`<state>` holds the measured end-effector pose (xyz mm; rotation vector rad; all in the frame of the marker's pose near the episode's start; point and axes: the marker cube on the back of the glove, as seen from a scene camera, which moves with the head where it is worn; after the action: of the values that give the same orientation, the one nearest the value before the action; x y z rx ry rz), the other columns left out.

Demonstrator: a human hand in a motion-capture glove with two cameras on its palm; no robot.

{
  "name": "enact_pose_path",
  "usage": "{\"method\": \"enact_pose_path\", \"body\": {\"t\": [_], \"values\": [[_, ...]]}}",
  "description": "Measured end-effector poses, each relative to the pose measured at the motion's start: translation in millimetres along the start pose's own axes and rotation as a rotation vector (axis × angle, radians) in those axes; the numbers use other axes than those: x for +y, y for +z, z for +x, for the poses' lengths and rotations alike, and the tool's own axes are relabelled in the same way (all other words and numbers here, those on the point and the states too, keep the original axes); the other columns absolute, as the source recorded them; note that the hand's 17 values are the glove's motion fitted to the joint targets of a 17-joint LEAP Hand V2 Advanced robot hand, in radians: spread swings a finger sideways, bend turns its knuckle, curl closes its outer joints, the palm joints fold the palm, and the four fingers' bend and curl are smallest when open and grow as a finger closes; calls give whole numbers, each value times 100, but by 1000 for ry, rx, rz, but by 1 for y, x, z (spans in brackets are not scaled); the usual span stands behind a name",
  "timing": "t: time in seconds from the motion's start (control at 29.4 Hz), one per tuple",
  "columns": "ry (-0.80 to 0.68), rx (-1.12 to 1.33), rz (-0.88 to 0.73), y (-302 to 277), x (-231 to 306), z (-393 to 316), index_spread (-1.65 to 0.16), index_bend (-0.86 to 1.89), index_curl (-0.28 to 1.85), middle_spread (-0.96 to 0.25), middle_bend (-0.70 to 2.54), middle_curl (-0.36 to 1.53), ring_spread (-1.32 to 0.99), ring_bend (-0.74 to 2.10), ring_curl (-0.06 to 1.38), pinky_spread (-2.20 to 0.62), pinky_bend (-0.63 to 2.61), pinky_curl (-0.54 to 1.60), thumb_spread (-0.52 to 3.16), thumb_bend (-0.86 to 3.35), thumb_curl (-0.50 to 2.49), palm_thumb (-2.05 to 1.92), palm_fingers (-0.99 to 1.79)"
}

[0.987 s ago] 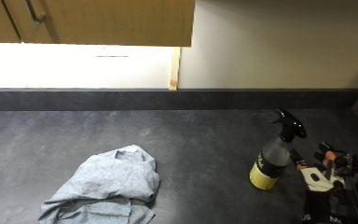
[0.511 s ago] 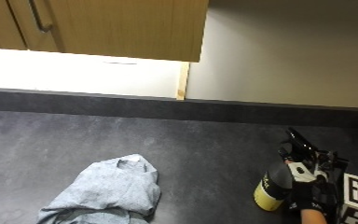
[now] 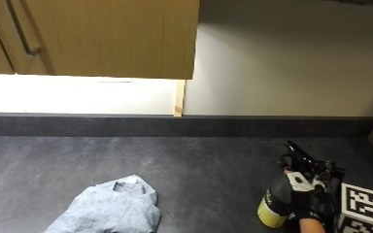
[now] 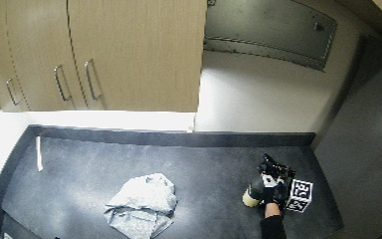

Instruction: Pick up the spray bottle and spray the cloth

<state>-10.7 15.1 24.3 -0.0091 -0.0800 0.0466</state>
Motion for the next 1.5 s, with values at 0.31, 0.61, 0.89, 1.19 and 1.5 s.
{"method": "enact_pose_path", "body": {"t": [0.31,0.61,0.89,1.19,1.5], "values": [[-84,-27,-5,21,-2,-9,-26,22,34,2,28,40,7,33,34,15,34,25,97,2,60,99,71],[-168,16,-39,94,-20,7,-20,40,44,-3,41,46,-1,32,37,14,10,18,79,-1,63,107,99],[-152,15,-38,104,-15,4,-18,44,50,-4,45,50,-4,30,39,11,12,16,74,-2,65,108,102],[-156,28,-16,100,-17,7,-16,42,53,-5,46,51,-6,29,41,9,12,15,72,-2,66,108,102],[-200,-57,4,84,5,-27,-16,40,55,-5,44,52,-6,29,43,9,14,14,72,-2,67,108,103]]}}
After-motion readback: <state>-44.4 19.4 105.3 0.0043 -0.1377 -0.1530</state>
